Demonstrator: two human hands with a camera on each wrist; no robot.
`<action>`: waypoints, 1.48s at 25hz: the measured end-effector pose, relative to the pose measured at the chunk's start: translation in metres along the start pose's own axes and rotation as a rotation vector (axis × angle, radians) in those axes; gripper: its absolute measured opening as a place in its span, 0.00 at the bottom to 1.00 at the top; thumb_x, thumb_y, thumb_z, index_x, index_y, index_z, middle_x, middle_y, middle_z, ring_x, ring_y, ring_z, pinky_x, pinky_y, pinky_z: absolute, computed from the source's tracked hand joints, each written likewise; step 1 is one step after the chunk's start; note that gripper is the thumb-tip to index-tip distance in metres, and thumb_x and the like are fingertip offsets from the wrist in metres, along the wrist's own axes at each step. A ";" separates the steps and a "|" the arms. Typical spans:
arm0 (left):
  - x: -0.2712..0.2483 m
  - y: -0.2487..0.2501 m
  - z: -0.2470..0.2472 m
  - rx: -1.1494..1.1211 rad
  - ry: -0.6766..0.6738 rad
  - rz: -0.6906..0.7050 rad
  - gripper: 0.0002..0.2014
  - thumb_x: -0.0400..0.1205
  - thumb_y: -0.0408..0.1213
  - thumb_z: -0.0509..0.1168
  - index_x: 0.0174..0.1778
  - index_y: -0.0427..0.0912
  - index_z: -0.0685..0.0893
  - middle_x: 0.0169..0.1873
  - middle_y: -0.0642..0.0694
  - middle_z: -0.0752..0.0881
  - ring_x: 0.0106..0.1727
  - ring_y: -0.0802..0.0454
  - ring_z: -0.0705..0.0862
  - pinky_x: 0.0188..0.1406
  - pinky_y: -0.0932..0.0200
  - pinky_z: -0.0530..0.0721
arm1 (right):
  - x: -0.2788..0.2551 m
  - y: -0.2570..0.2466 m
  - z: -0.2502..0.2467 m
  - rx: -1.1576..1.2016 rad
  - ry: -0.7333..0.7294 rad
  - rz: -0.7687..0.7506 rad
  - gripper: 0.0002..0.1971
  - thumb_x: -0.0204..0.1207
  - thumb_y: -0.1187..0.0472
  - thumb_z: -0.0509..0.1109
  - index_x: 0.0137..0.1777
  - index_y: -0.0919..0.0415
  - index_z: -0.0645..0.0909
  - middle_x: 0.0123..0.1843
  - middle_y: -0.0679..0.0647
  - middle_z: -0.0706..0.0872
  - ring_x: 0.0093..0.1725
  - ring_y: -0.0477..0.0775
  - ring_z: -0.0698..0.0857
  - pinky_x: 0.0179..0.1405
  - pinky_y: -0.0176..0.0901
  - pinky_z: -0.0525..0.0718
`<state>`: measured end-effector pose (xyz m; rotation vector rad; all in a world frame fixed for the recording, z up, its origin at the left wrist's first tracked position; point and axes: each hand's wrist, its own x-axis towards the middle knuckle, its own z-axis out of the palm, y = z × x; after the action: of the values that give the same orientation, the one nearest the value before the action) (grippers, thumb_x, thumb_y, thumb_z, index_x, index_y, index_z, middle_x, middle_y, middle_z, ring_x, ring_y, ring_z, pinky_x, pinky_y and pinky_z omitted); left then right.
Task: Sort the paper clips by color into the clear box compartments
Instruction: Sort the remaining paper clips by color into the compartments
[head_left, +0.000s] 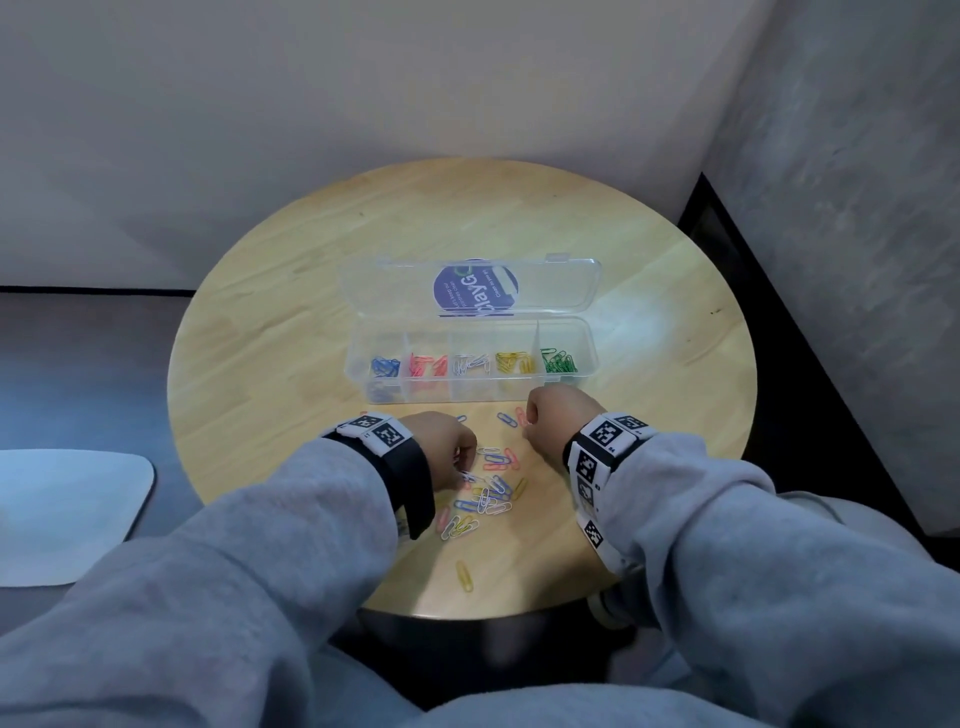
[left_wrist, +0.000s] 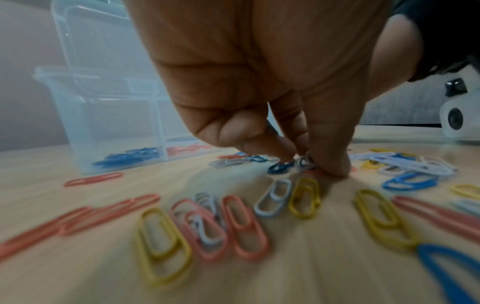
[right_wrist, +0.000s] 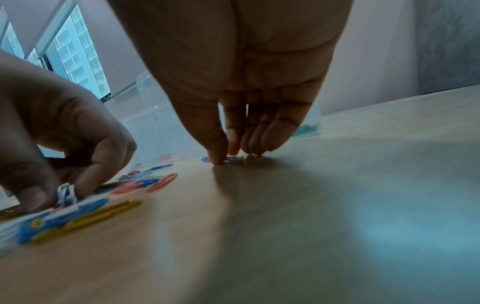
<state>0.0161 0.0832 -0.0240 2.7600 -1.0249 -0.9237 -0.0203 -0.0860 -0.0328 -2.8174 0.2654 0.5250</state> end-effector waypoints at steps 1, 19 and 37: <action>-0.001 -0.001 -0.001 -0.024 0.003 -0.004 0.05 0.75 0.39 0.71 0.45 0.48 0.84 0.37 0.54 0.79 0.43 0.52 0.77 0.35 0.62 0.71 | -0.001 -0.001 0.000 -0.017 -0.009 -0.008 0.04 0.80 0.61 0.61 0.50 0.58 0.77 0.60 0.59 0.84 0.60 0.59 0.82 0.54 0.43 0.78; -0.020 -0.024 -0.026 -0.704 0.077 -0.081 0.16 0.72 0.29 0.74 0.24 0.44 0.75 0.32 0.44 0.84 0.36 0.52 0.81 0.45 0.57 0.80 | -0.033 0.008 -0.010 0.711 -0.239 0.137 0.11 0.72 0.75 0.61 0.37 0.58 0.78 0.33 0.58 0.81 0.30 0.56 0.80 0.34 0.42 0.84; -0.031 -0.024 -0.017 -1.173 -0.059 -0.223 0.13 0.84 0.24 0.54 0.38 0.38 0.80 0.29 0.43 0.74 0.17 0.59 0.82 0.17 0.71 0.79 | -0.045 -0.036 0.012 -0.107 -0.281 -0.337 0.17 0.71 0.57 0.72 0.60 0.49 0.78 0.56 0.52 0.78 0.54 0.55 0.80 0.48 0.42 0.75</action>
<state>0.0215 0.1182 -0.0001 1.8331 -0.0391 -1.1202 -0.0579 -0.0428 -0.0192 -2.7558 -0.2947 0.8608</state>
